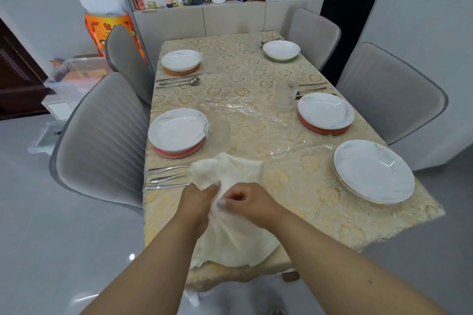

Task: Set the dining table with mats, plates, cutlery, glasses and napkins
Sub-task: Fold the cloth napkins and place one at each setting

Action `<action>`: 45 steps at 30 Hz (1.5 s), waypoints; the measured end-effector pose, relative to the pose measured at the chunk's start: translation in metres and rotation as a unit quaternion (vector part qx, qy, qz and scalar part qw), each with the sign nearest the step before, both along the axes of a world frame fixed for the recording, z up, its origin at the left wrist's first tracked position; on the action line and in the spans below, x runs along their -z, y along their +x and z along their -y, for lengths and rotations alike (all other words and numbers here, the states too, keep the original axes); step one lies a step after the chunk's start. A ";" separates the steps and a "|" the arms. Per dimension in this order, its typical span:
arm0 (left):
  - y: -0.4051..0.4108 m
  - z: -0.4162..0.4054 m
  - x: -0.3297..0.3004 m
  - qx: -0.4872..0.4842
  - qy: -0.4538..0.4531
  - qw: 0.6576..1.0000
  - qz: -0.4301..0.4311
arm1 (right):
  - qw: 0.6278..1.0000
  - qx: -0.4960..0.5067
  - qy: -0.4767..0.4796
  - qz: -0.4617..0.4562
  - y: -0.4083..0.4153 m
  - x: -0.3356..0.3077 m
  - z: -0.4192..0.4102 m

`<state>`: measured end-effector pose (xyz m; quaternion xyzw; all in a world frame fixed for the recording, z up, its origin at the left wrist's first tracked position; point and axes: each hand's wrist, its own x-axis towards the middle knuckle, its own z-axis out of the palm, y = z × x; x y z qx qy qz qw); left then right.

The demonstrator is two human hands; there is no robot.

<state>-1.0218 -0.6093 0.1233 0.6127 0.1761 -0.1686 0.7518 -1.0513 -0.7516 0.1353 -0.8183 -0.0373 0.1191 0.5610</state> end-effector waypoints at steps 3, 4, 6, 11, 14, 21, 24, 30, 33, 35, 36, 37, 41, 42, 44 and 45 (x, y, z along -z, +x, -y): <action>-0.001 -0.003 -0.006 0.006 -0.040 0.999 -0.020 | 0.994 0.109 -0.002 0.018 0.007 0.000 0.005; -0.001 -0.001 -0.007 0.007 -0.039 0.999 -0.019 | 0.992 0.119 -0.032 0.029 0.009 0.001 0.004; -0.001 0.002 -0.008 0.008 -0.043 0.999 -0.017 | 0.987 0.125 -0.080 0.060 0.013 0.001 -0.001; -0.001 0.006 -0.014 0.010 -0.038 0.999 0.003 | 0.976 0.137 -0.123 0.113 0.020 0.000 0.001; 0.001 0.005 -0.014 0.014 -0.020 1.000 0.014 | 0.981 0.147 -0.089 0.090 0.023 -0.002 0.003; 0.000 0.006 -0.021 0.030 -0.038 0.998 0.045 | 0.968 0.187 0.159 -0.044 0.024 -0.013 0.008; -0.003 0.011 -0.022 0.033 -0.023 0.998 0.056 | 0.957 0.201 0.194 -0.082 0.023 -0.015 0.006; 0.002 0.010 -0.021 -0.006 0.067 0.996 0.062 | 0.926 0.239 0.250 -0.152 0.029 -0.027 0.015; 0.002 0.013 -0.028 -0.027 0.162 0.980 0.116 | 0.945 0.280 0.135 -0.104 0.040 -0.033 0.020; 0.004 0.012 -0.033 -0.024 0.162 0.973 0.164 | 0.953 0.285 0.075 -0.064 0.046 -0.039 0.020; 0.005 0.010 -0.036 -0.013 0.154 0.969 0.192 | 0.955 0.285 0.062 -0.053 0.049 -0.042 0.020; 0.006 0.007 -0.041 0.007 0.152 0.962 0.226 | 0.956 0.283 0.056 -0.050 0.052 -0.044 0.020; 0.012 -0.001 -0.057 0.089 0.227 0.908 0.340 | 0.950 0.288 0.089 -0.082 0.059 -0.049 0.026; 0.012 0.000 -0.060 0.086 0.224 0.906 0.349 | 0.946 0.296 0.097 -0.088 0.060 -0.050 0.029; 0.015 -0.001 -0.063 0.061 0.221 0.906 0.355 | 0.940 0.318 0.091 -0.078 0.062 -0.050 0.036; 0.016 -0.003 -0.065 0.046 0.236 0.901 0.361 | 0.939 0.328 0.079 -0.065 0.063 -0.050 0.040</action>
